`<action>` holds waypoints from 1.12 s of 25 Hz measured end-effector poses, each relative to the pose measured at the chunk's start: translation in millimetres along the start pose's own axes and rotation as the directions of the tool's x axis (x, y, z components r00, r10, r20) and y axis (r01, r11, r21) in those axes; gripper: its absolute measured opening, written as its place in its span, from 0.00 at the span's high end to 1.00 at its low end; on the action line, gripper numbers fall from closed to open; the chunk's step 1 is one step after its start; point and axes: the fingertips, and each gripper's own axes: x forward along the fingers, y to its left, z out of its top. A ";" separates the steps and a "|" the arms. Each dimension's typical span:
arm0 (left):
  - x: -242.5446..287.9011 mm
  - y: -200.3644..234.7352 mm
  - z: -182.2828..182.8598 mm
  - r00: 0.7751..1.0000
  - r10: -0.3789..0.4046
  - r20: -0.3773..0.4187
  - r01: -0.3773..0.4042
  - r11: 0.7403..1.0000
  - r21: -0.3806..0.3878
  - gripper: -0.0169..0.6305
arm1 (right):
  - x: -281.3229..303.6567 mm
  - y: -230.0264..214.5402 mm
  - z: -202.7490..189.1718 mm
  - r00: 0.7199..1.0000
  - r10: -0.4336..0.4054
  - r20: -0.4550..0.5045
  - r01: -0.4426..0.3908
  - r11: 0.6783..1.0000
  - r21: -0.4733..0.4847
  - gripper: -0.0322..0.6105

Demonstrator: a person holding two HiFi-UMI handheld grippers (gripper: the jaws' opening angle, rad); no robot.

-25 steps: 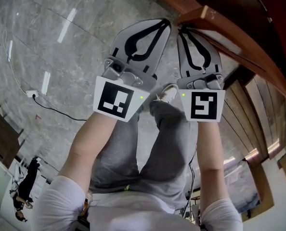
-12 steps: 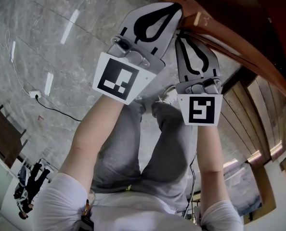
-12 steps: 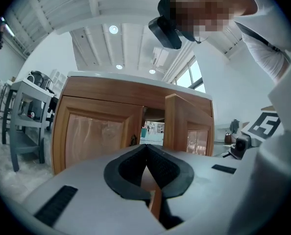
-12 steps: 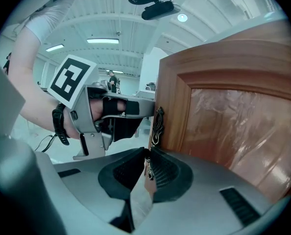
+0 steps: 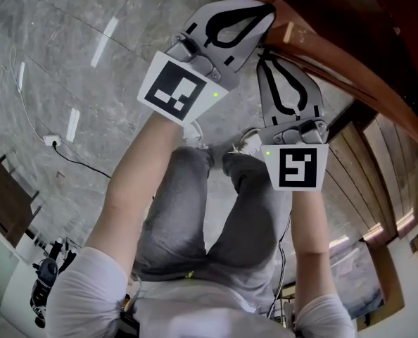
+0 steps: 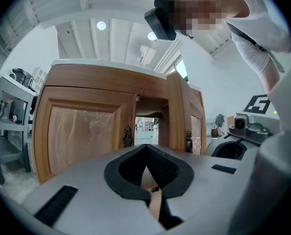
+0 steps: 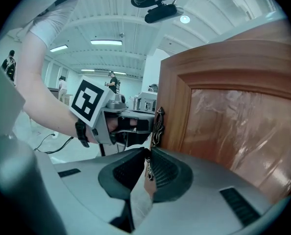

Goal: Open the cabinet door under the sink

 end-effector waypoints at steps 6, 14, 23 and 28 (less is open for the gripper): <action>2.6 -9.0 8.0 0.992 -0.119 0.032 0.118 0.993 0.032 0.95 | -6.2 5.8 0.5 1.000 -0.009 0.024 0.008 0.999 0.048 0.86; -6.5 -23.6 9.5 0.992 -0.124 0.034 0.125 0.992 -0.012 0.96 | -15.9 4.0 -0.5 1.000 0.020 0.023 -0.023 0.994 0.109 0.86; -17.5 -42.4 8.7 0.972 -0.231 -0.031 0.232 0.972 0.037 0.96 | -29.6 18.6 -6.2 0.998 0.061 -0.004 -0.060 0.994 0.095 0.86; -29.8 -54.5 5.9 0.971 -0.233 -0.058 0.236 0.971 0.039 0.96 | -40.6 30.5 -9.9 0.996 0.089 -0.023 -0.087 0.993 0.081 0.86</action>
